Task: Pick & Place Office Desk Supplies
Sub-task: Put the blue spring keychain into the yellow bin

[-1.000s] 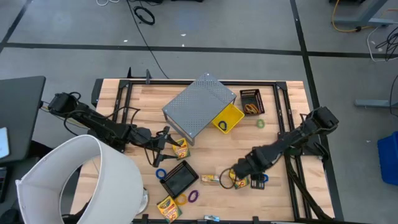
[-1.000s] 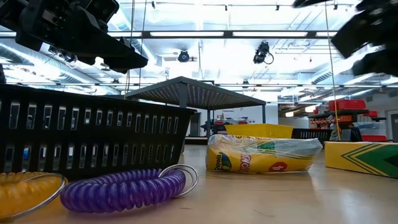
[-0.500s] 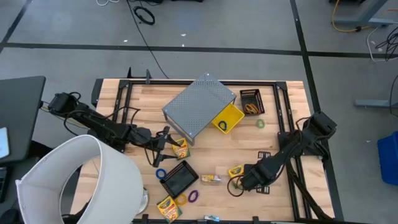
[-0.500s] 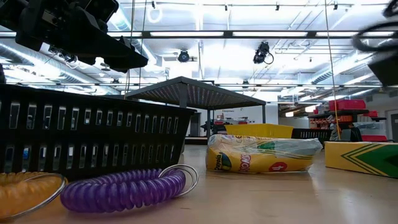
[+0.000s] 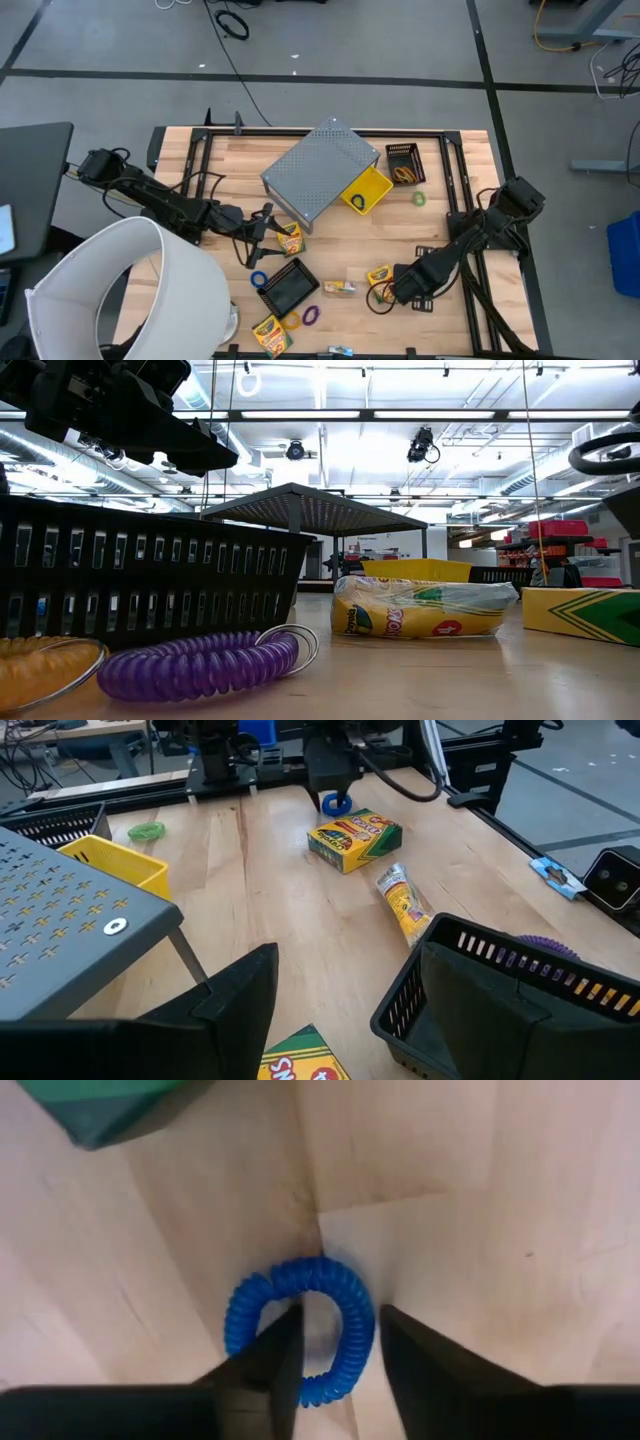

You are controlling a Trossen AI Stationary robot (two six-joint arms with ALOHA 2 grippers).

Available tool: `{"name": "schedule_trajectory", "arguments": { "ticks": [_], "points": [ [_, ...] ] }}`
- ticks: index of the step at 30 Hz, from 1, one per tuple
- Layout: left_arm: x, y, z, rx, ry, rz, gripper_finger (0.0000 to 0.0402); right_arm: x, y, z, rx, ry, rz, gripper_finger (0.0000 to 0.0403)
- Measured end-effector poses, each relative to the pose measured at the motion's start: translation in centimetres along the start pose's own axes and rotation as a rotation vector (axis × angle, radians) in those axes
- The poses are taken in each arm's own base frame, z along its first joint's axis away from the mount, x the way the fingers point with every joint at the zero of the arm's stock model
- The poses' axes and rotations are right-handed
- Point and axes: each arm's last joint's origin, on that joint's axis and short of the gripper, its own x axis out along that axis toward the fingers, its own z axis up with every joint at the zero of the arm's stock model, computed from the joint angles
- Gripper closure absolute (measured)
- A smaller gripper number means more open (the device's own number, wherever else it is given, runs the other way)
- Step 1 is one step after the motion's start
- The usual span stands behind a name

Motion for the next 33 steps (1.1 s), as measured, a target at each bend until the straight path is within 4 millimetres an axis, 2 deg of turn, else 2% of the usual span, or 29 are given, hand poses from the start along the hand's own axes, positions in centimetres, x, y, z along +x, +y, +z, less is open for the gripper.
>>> {"name": "schedule_trajectory", "arguments": {
  "ticks": [4,6,12,21,25,33],
  "points": [
    [0.0,0.0,0.0,0.0,0.0,0.003,0.0151,0.0,-0.2,0.1,0.009,0.006,-0.01,0.0364],
    [0.0,0.0,0.0,0.0,0.0,0.003,0.0151,0.0,-0.3,0.1,0.015,0.008,-0.009,0.0387],
    [0.0,0.0,0.0,0.0,0.0,0.004,0.0151,-0.3,-0.5,0.5,0.04,0.005,-0.014,0.0397],
    [0.0,0.0,0.0,0.0,0.001,0.004,0.0151,-4.3,-1.5,2.4,0.09,-0.157,-0.301,0.0401],
    [0.0,0.0,0.0,-0.001,0.001,0.004,0.0151,-5.6,-2.9,4.0,0.126,-0.281,-0.424,0.0401],
    [0.0,0.0,0.0,-0.001,0.0,0.004,0.0151,-6.6,-6.6,6.2,0.166,-0.387,-0.648,0.0402]
  ]
}}
